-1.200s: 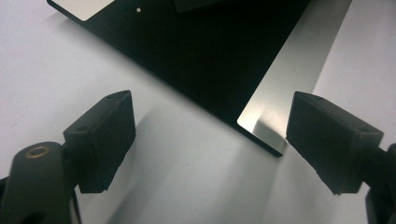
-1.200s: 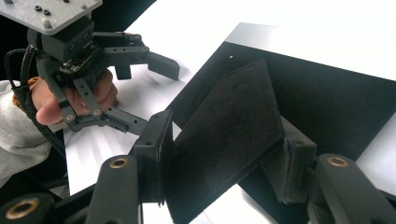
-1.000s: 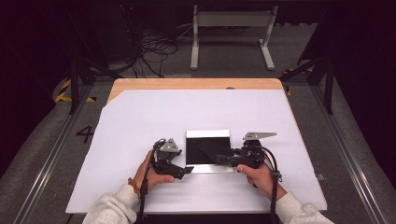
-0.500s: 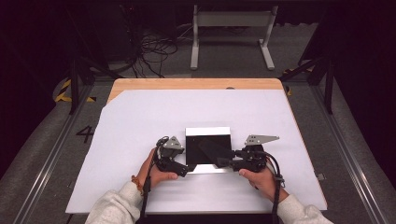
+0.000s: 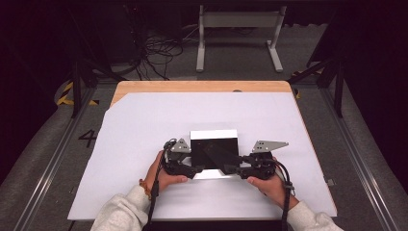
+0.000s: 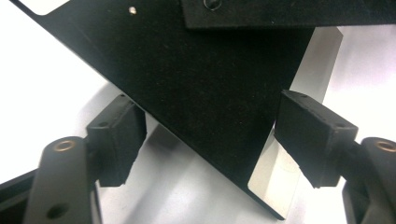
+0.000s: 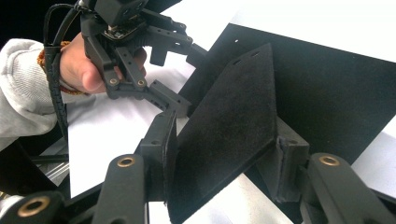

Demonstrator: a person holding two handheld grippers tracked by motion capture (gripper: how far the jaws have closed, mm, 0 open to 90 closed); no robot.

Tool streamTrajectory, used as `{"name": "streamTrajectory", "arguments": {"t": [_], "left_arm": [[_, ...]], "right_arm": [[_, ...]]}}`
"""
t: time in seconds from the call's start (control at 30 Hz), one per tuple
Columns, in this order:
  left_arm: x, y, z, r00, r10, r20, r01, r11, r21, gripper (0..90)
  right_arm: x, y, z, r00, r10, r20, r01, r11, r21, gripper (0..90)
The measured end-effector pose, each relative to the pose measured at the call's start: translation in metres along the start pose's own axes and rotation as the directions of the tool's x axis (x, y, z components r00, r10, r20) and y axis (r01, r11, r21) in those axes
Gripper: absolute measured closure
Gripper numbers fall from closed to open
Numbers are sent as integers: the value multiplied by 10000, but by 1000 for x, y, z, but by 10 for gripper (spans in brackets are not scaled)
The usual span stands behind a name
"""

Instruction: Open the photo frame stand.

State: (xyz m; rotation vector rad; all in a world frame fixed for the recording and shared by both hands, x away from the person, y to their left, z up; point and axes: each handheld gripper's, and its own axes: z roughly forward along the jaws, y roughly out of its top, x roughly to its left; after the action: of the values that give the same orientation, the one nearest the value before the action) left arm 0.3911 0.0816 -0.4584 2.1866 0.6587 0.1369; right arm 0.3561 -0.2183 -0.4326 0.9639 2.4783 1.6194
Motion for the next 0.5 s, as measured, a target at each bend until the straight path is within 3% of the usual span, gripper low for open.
{"name": "streamTrajectory", "arguments": {"t": [0.27,0.5], "left_arm": [[-3,4,-3,9978,400,-538,-409,9990,-167,301],[-1,9,-5,9951,430,-885,-472,9978,-457,357]], "right_arm": [[2,3,-1,9990,-443,46,443,9990,-67,519],[4,6,-3,9952,-931,294,939,9952,-276,525]]}}
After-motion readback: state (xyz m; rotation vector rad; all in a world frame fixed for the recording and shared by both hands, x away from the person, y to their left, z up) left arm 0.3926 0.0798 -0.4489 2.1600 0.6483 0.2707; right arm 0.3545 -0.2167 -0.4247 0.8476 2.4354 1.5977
